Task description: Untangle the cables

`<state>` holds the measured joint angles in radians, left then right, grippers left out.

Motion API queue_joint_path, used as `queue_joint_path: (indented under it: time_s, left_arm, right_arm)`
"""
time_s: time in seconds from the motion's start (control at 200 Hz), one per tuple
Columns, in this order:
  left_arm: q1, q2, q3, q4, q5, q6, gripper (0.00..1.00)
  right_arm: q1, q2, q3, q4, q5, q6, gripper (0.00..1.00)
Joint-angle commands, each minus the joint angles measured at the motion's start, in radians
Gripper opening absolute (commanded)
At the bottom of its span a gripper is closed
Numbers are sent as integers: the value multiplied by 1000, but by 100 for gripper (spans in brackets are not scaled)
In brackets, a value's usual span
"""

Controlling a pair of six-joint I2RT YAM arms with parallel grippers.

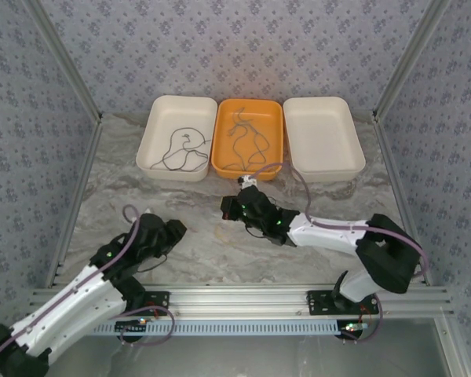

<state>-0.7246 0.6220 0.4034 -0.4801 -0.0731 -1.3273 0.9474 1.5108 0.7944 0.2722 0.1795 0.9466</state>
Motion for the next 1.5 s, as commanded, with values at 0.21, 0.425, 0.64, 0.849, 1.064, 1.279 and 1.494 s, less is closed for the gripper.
queue_joint_path:
  time_s: [0.21, 0.425, 0.64, 0.849, 1.064, 1.279, 1.494]
  left_arm:
    - [-224, 350, 74, 186, -57, 73, 26]
    - [-324, 576, 174, 264, -123, 8, 42]
    - [-342, 750, 273, 325, -186, -53, 39]
    - [-289, 886, 375, 330, -167, -43, 38]
    - [-262, 1043, 444, 410, -106, -76, 36]
    - [-260, 1133, 544, 408, -101, -87, 36]
    - [-273, 1214, 644, 271, -111, -101, 33]
  right_arm:
    - [-105, 14, -11, -157, 227, 296, 0]
    - [-137, -2, -53, -156, 209, 337, 0]
    - [-155, -23, -84, -142, 195, 344, 0]
    - [-181, -65, -107, -145, 167, 339, 0]
    - [-198, -79, -122, -135, 140, 337, 0]
    - [-213, -81, -152, -111, 121, 362, 0]
    - [-235, -86, -176, -97, 102, 372, 0]
